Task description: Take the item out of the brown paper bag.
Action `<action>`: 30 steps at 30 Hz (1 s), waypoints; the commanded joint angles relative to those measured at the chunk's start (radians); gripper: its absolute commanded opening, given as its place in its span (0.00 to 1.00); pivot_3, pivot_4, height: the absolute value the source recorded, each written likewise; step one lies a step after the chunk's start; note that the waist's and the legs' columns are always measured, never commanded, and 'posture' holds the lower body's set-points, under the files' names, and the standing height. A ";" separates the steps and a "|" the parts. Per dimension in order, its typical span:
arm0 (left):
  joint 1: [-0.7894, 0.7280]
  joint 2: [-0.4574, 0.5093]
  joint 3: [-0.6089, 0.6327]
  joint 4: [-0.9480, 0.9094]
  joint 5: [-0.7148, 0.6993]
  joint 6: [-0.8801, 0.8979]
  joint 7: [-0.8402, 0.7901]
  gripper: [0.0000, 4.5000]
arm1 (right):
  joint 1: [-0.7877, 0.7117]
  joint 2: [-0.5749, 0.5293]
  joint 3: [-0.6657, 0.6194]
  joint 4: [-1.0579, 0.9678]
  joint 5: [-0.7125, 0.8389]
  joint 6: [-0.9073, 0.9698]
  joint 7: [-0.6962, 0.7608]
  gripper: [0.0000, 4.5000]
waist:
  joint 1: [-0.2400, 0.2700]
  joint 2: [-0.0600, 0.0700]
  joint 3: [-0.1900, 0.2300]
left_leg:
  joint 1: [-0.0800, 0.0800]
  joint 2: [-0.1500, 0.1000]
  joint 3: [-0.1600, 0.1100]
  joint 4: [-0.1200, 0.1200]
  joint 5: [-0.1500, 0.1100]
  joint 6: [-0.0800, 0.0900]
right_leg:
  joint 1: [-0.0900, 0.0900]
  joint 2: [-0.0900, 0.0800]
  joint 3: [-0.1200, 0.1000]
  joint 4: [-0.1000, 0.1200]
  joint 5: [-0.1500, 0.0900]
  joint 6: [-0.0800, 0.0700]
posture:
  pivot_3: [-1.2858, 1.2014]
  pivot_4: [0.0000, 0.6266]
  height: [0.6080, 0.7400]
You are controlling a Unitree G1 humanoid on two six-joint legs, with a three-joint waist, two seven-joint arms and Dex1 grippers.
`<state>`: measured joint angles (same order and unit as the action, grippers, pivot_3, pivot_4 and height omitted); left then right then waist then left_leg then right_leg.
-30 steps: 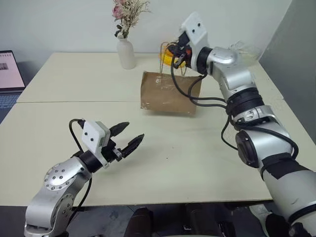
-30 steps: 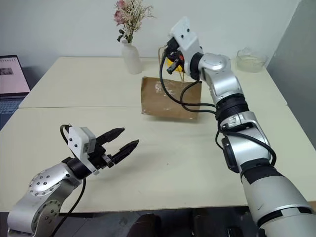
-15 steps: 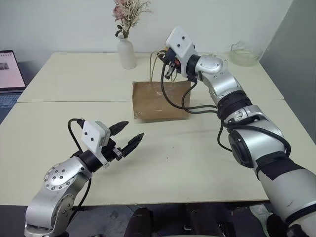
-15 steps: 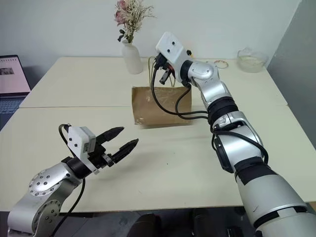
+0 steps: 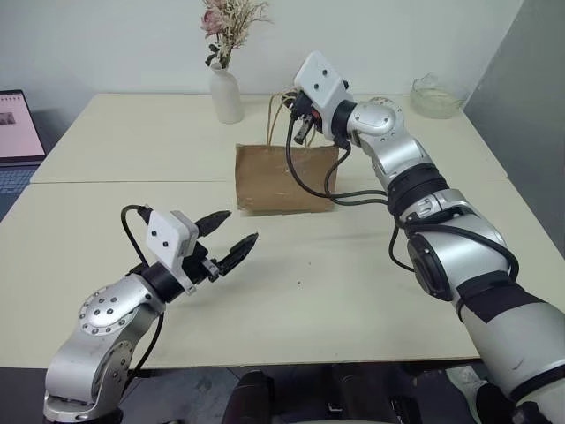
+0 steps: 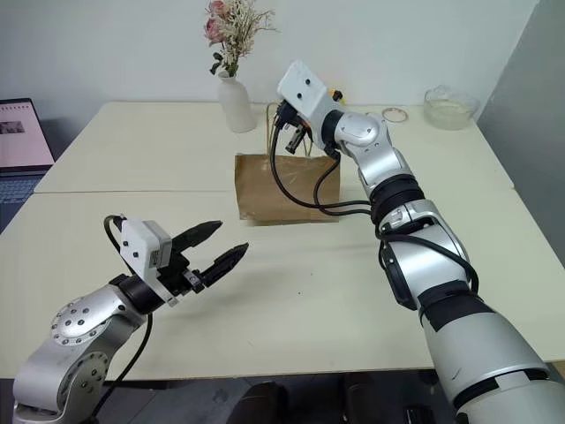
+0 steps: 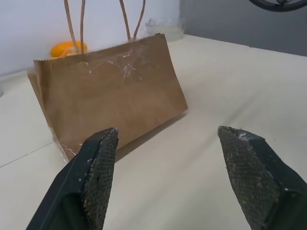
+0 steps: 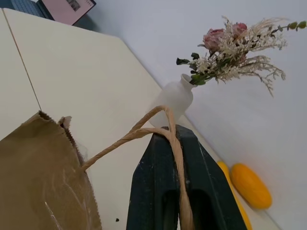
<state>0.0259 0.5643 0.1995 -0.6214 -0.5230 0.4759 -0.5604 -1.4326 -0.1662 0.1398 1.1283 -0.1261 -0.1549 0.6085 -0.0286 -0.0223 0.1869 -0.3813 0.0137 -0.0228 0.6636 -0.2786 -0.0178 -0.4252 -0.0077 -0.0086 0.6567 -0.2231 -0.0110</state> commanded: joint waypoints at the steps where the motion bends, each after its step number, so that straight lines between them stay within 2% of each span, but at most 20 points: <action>1: -0.016 0.009 -0.013 -0.022 0.006 -0.010 -0.004 0.77 | -0.050 -0.011 -0.024 -0.037 0.011 -0.008 -0.015 0.00 | 0.000 0.000 0.000 | 0.000 0.000 0.000 0.000 0.000 0.000 | 0.000 0.000 0.000 0.000 0.000 0.000 | 0.52 0.24 1.00; 23: -0.027 0.009 -0.025 -0.018 0.011 -0.015 -0.002 0.77 | -0.024 -0.009 0.015 -0.038 -0.053 -0.036 -0.002 0.00 | 0.000 0.000 0.000 | 0.000 0.000 0.000 0.000 0.000 0.000 | 0.000 0.000 0.000 0.000 0.000 0.000 | 0.52 0.24 1.00; 30: -0.025 -0.023 0.062 -0.029 0.004 -0.072 0.036 0.77 | -0.016 -0.013 0.026 -0.059 -0.050 -0.021 0.014 0.00 | 0.000 0.000 0.000 | 0.000 0.000 0.000 0.000 0.000 0.000 | 0.000 0.000 0.000 0.000 0.000 0.000 | 0.52 0.24 1.00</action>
<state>0.0037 0.5450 0.2192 -0.6178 -0.5081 0.4274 -0.5343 -1.4323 -0.1702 0.1734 1.1210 -0.1764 -0.1675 0.6128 -0.0288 -0.0223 0.1869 -0.3809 0.0139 -0.0230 0.6636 -0.2785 -0.0178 -0.4252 -0.0077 -0.0088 0.6570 -0.2230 -0.0111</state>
